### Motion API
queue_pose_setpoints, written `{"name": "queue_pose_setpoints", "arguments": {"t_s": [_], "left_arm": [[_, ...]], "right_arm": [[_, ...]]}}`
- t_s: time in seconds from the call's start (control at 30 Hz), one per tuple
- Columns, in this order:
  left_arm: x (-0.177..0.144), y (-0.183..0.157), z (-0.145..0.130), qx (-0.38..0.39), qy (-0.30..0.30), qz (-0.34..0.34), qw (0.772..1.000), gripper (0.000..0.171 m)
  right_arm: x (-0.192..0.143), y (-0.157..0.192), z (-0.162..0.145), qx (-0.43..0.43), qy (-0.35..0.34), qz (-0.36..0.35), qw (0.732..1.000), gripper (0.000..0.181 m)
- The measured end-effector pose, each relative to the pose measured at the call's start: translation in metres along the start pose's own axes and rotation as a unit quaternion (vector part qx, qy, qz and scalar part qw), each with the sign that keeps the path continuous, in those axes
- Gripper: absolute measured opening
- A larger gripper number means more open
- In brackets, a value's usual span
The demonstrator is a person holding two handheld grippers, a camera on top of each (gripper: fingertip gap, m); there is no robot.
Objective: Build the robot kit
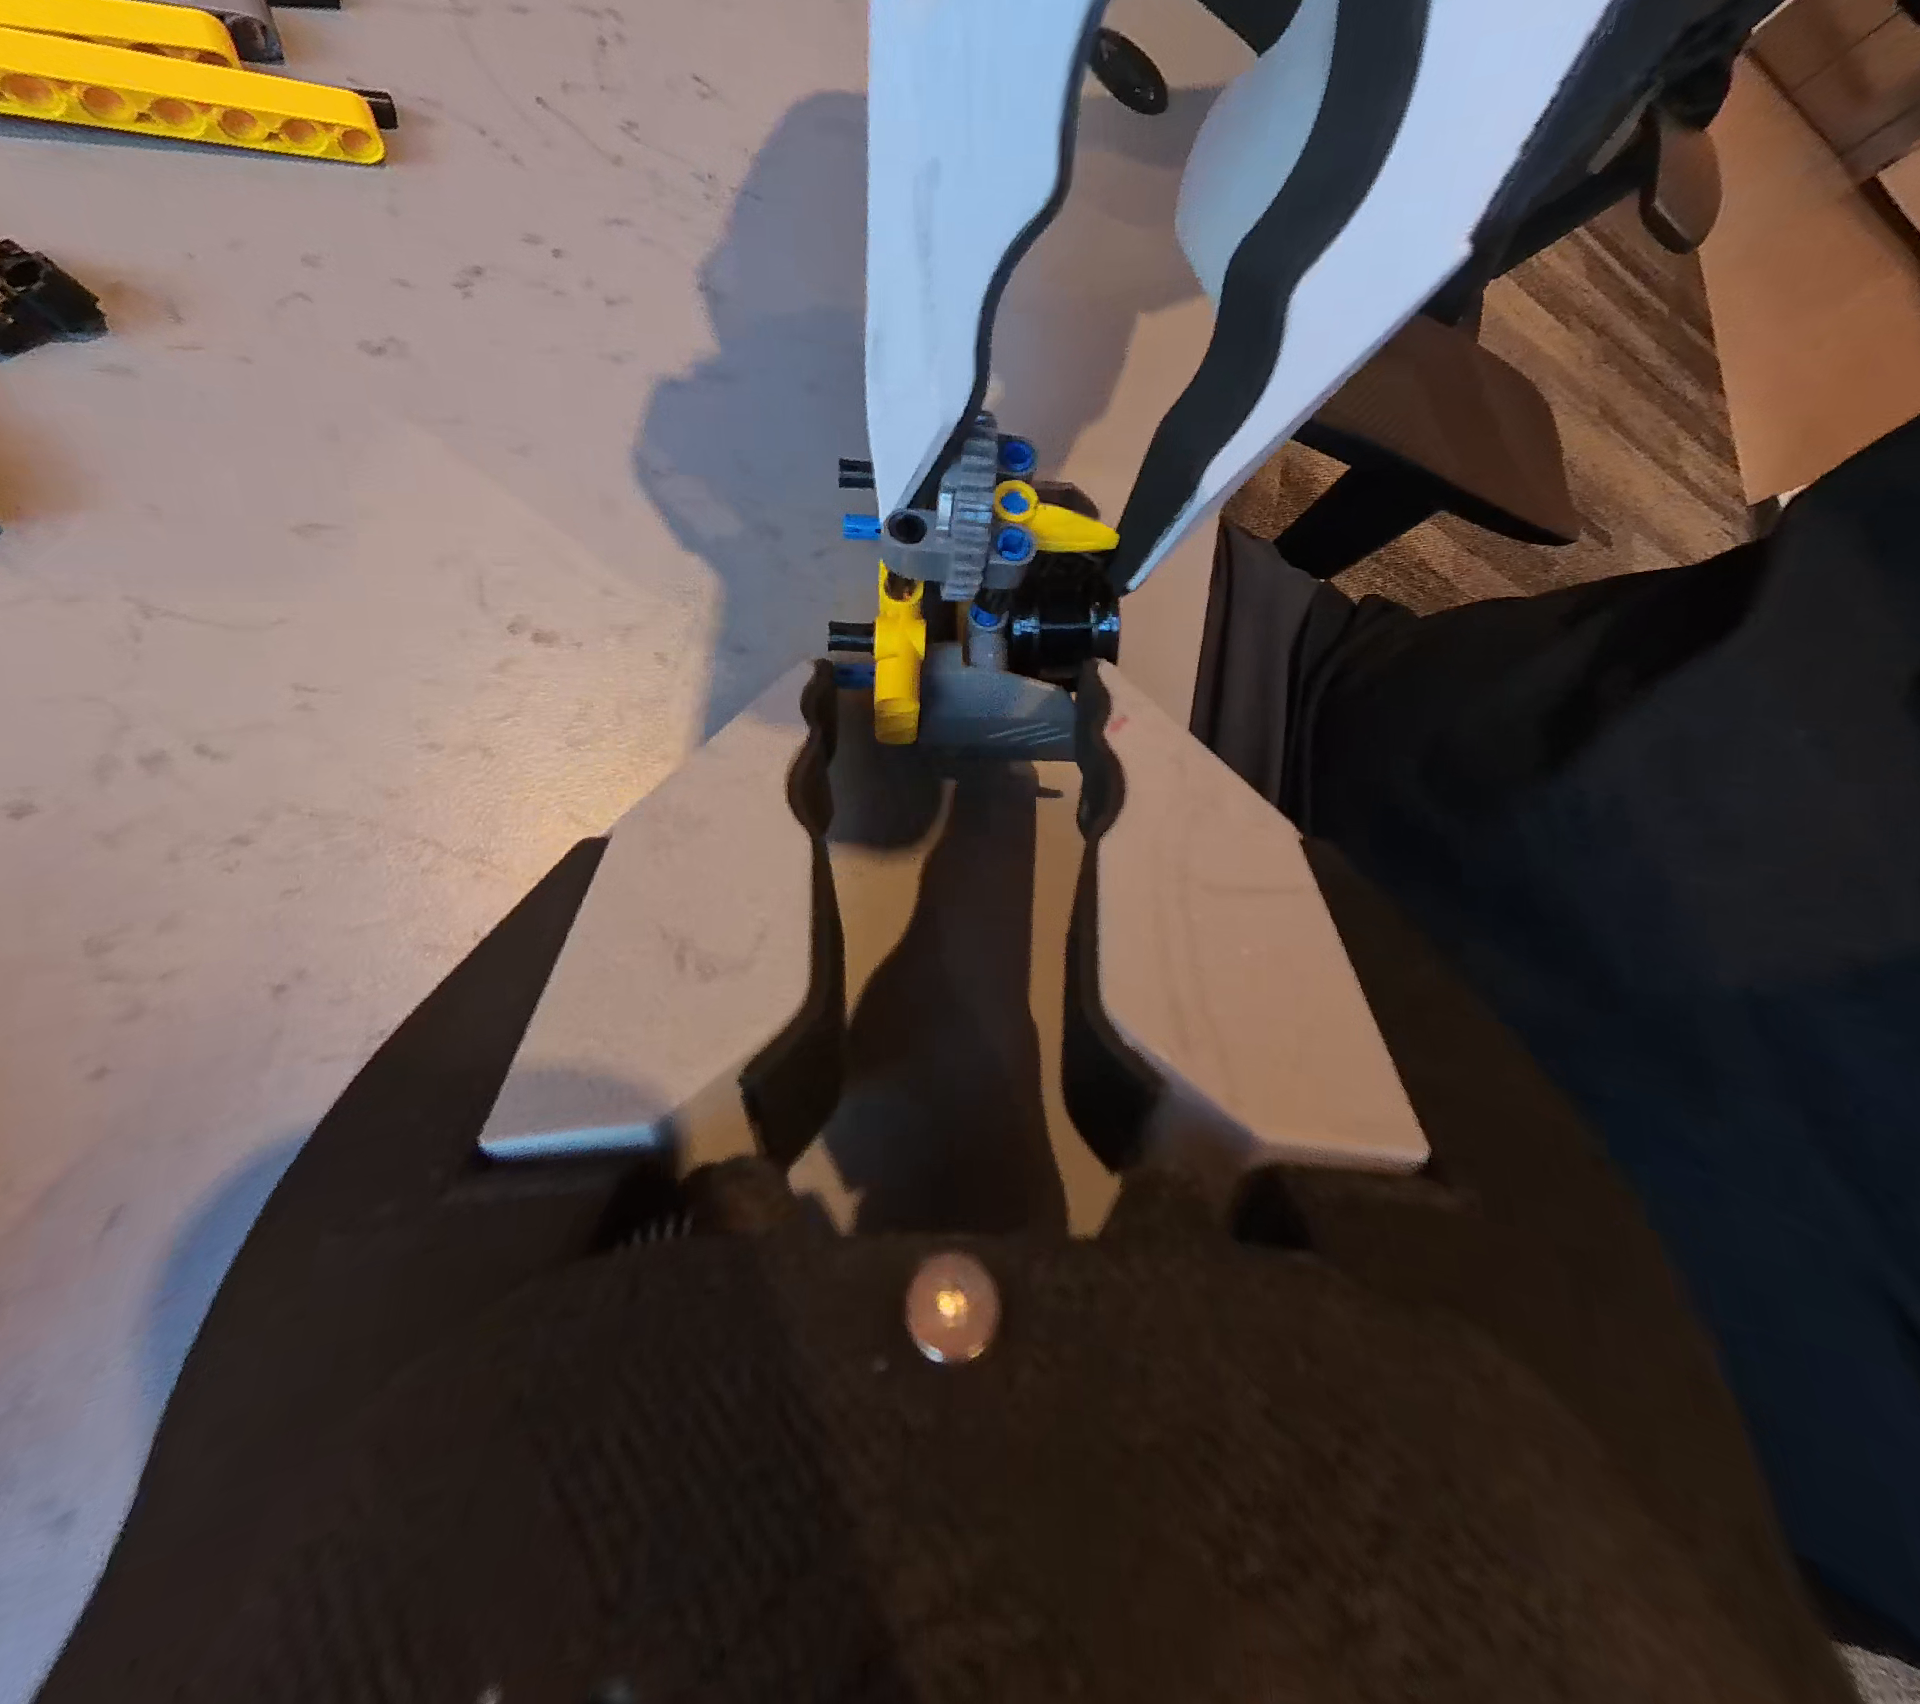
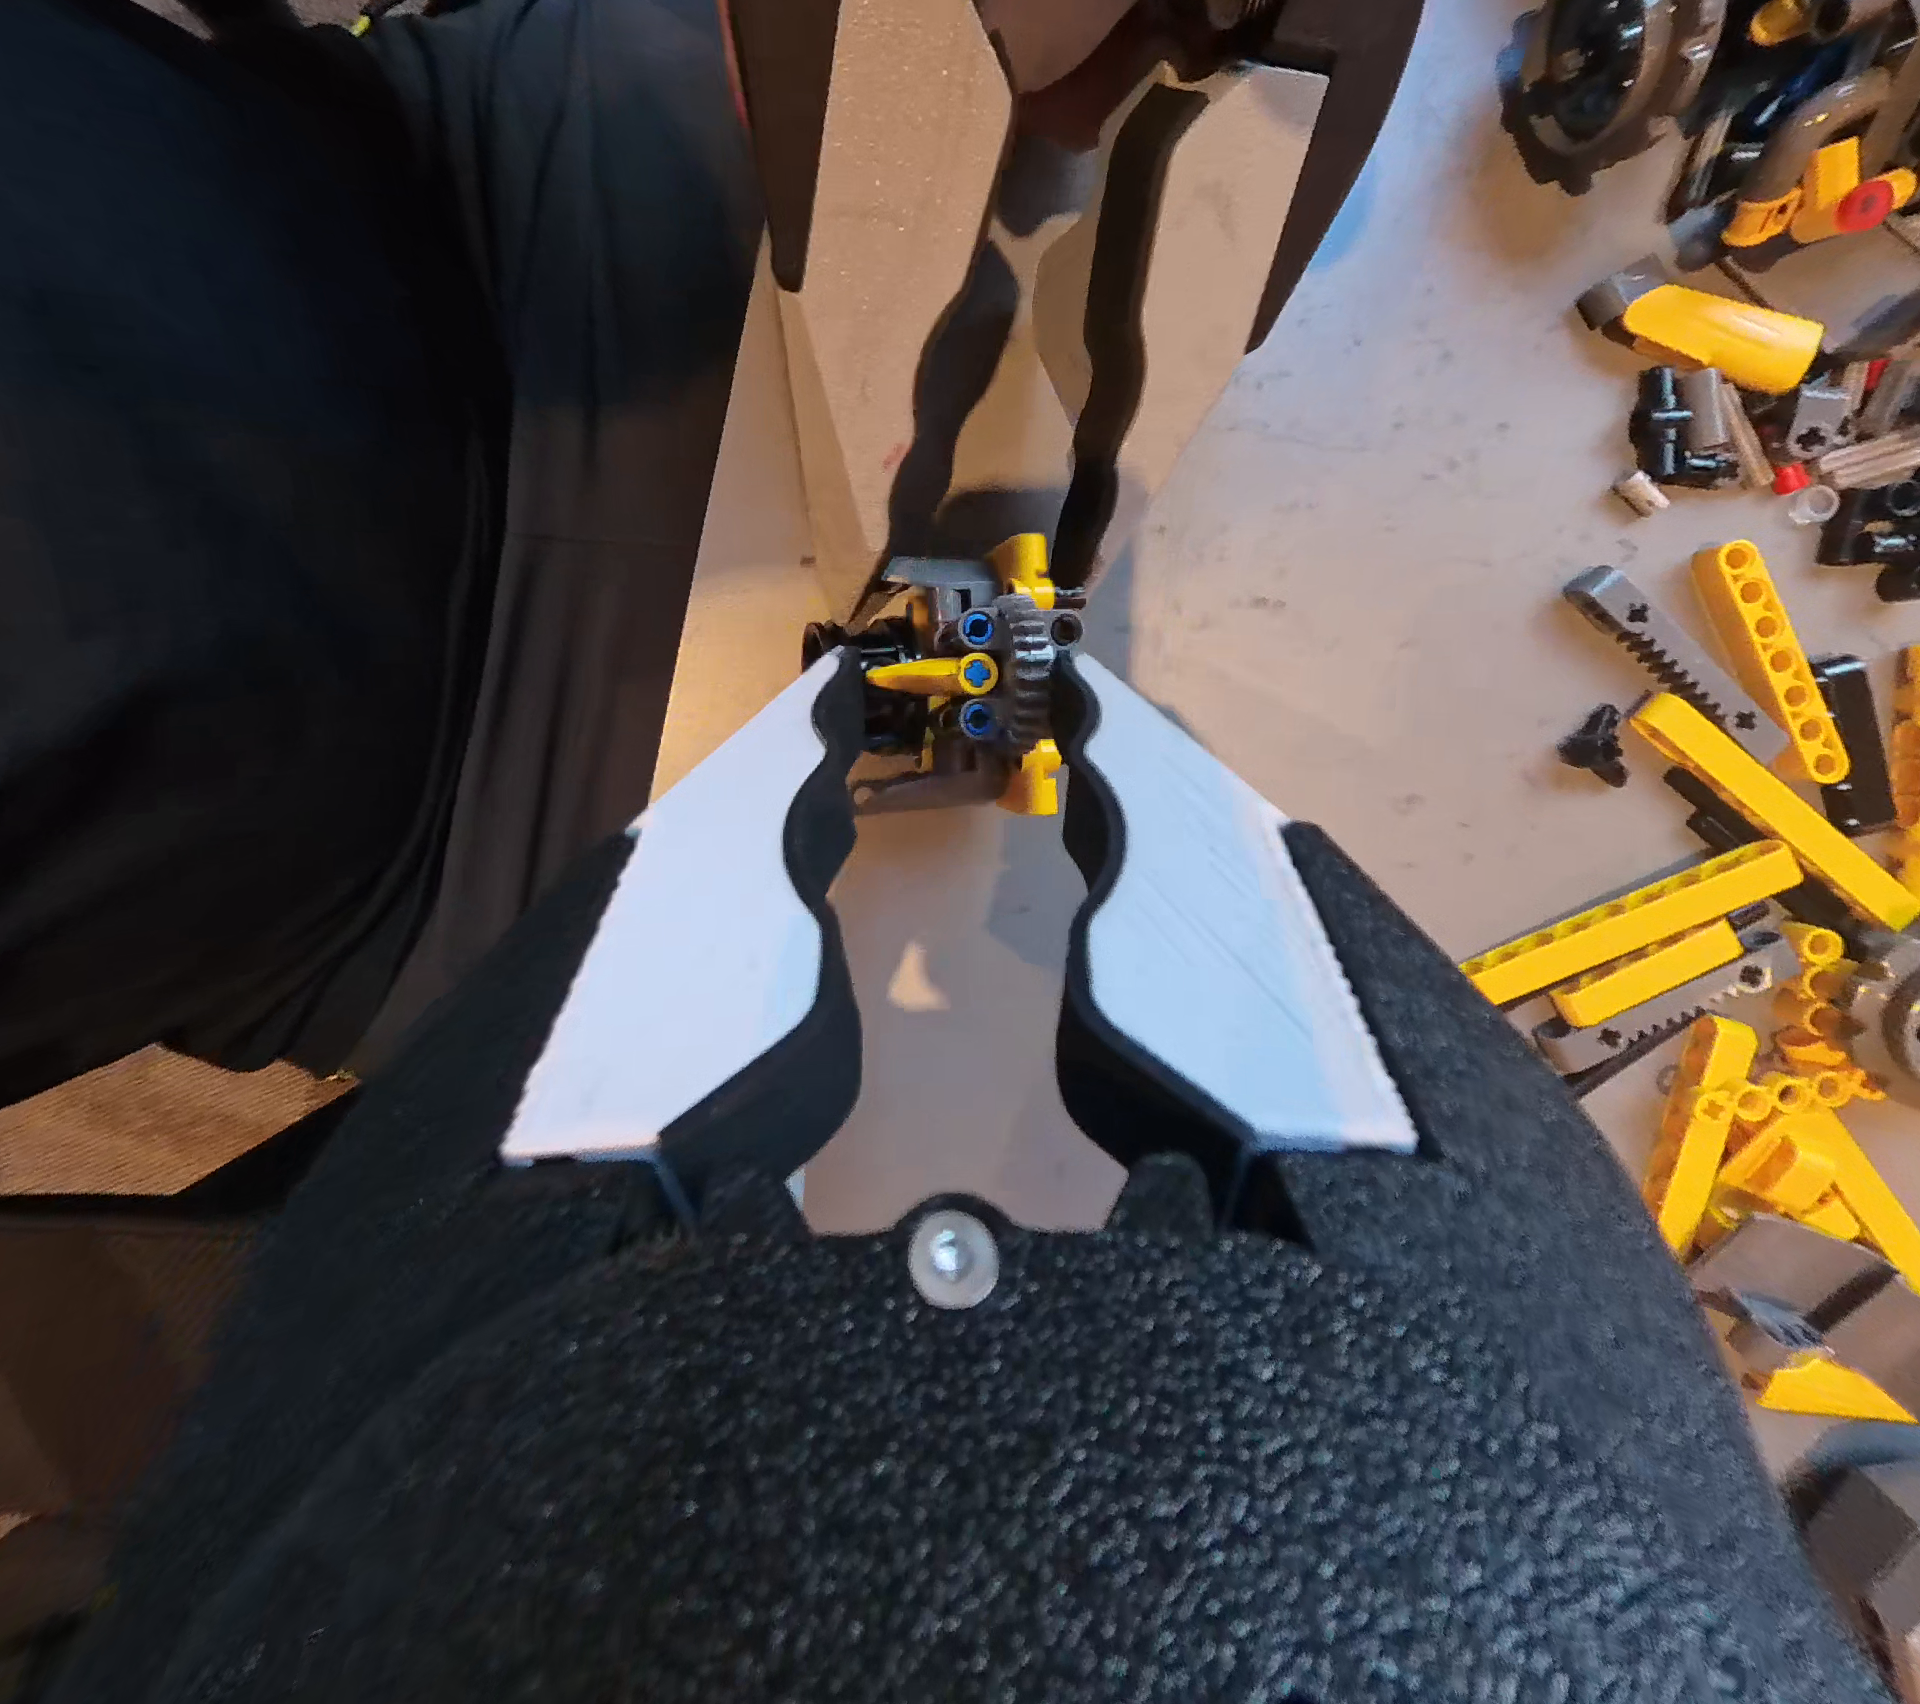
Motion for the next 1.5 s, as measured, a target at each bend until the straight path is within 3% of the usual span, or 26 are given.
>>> {"name": "queue_pose_setpoints", "arguments": {"t_s": [0.27, 0.43, 0.77, 1.03, 1.2, 1.5], "left_arm": [[0.000, 0.000, 0.000, 0.003, -0.002, 0.003, 1.000, 0.044], [0.001, 0.000, 0.000, 0.001, -0.002, 0.003, 1.000, 0.043], [0.003, -0.006, -0.002, 0.024, 0.000, 0.012, 1.000, 0.043], [0.003, -0.007, -0.003, 0.035, -0.003, 0.026, 0.999, 0.043], [0.003, -0.007, -0.002, 0.033, -0.012, 0.028, 0.999, 0.042], [0.003, -0.009, -0.003, 0.042, -0.016, 0.041, 0.998, 0.042]], "right_arm": [[0.001, 0.008, -0.001, -0.024, -0.013, -0.043, 0.999, 0.037], [0.000, 0.002, -0.009, 0.033, -0.067, -0.013, 0.997, 0.037], [-0.002, 0.002, -0.001, -0.014, -0.016, 0.032, 0.999, 0.036], [0.003, 0.013, 0.014, -0.088, 0.072, -0.022, 0.993, 0.037], [0.002, 0.006, 0.010, -0.034, 0.062, -0.003, 0.998, 0.036], [0.004, 0.020, 0.007, -0.070, 0.041, -0.077, 0.994, 0.036]]}}
Point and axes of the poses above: each gripper's, where its closed fingertips meet, x out along the fingers, z out of its top, y = z × x across the jaws, the point moved 8 cm from there along -x, back along the fingers, and after that the axes turned 11 degrees about -x, right-handed, at the moved point
